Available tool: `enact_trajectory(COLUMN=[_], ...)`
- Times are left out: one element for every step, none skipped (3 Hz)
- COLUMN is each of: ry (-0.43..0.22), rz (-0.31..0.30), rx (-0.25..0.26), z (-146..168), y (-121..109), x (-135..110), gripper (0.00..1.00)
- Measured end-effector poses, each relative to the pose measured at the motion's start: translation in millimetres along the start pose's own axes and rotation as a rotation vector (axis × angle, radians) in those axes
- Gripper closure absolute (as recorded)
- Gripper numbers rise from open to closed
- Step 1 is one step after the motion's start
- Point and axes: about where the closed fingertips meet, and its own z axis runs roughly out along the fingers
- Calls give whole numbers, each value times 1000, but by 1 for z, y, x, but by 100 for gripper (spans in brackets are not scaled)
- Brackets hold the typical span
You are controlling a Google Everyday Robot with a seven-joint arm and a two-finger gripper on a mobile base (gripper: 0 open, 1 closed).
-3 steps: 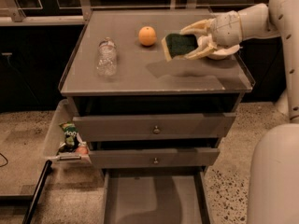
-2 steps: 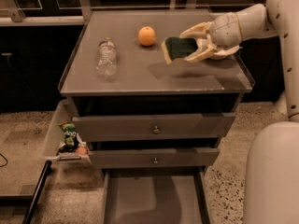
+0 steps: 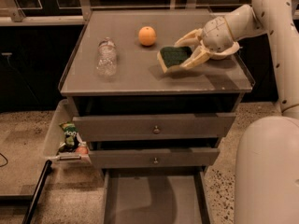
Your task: Pick sponge from bottom drawer and place on counter
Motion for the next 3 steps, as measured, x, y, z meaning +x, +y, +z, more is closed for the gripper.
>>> enact_trajectory(ry=[44, 45, 45], rz=[38, 38, 38], rx=[-27, -27, -27], z=[5, 6, 6], y=[1, 1, 1], x=[9, 10, 10], gripper=[100, 81, 58])
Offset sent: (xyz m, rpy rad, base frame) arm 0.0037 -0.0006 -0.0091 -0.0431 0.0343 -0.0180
